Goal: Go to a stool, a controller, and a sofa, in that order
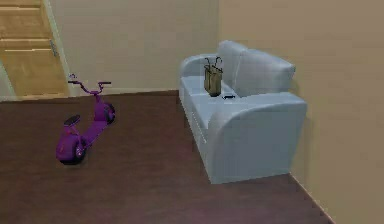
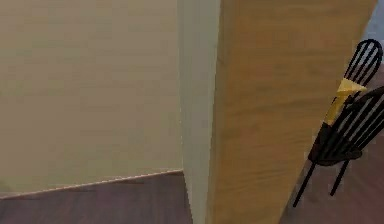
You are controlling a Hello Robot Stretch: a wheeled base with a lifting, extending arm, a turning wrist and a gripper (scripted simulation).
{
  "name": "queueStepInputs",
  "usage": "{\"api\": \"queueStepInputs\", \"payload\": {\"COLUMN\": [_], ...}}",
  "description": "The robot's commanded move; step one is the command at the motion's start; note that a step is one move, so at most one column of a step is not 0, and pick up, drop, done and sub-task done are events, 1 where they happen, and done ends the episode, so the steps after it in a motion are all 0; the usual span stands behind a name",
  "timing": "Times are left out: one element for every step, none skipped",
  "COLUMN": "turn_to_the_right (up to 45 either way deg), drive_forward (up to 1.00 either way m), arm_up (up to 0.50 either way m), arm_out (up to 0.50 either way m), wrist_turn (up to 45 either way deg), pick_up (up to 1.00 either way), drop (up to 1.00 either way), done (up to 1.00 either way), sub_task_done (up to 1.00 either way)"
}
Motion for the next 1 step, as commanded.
{"api": "queueStepInputs", "payload": {"turn_to_the_right": [45.0], "drive_forward": [0.00], "arm_up": [0.00], "arm_out": [0.00], "wrist_turn": [0.0], "pick_up": [0.00], "drop": [0.00], "done": [0.00], "sub_task_done": [0.00]}}
